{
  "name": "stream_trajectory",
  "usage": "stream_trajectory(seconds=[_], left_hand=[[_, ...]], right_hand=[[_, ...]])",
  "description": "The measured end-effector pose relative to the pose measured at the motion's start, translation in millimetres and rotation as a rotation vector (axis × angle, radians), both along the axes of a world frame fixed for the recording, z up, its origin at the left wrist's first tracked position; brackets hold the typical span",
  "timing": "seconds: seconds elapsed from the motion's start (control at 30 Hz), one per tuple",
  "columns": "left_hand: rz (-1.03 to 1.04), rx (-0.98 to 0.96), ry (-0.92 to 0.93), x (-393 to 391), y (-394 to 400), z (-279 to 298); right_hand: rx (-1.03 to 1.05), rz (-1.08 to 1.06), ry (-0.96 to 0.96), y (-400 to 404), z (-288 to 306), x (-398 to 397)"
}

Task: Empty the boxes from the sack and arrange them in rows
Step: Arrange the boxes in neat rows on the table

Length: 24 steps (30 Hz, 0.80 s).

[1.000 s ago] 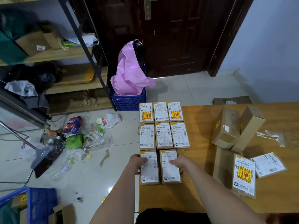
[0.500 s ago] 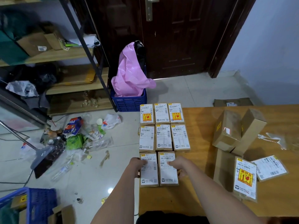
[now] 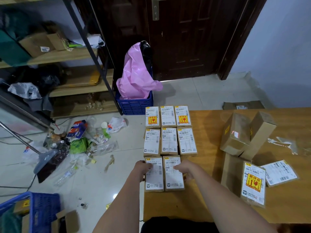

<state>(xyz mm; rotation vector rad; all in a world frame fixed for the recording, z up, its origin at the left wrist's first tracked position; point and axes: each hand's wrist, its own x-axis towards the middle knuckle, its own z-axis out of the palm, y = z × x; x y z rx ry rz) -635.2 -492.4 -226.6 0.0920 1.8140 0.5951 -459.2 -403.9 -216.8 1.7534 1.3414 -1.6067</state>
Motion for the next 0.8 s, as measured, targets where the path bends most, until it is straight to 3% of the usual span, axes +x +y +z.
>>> stream_trajectory(seconds=[0.1,0.2,0.3,0.57,0.8], left_hand=[[0.008,0.01,0.009,0,2,1],[0.048,0.068,0.068,-5,7,7],[0.075,0.121,0.121,-11,16,12],[0.005,0.171,0.135,-18,47,7],[0.023,0.177,0.117,-20,56,-9]], right_hand=[[0.033,0.025,-0.013,0,4,0],[0.27,0.115,-0.124,4,9,-4],[0.462,0.03,-0.13,15,11,-12],[0.452,0.19,-0.018,47,17,-43],[0.36,0.273,-0.056,51,18,-49]])
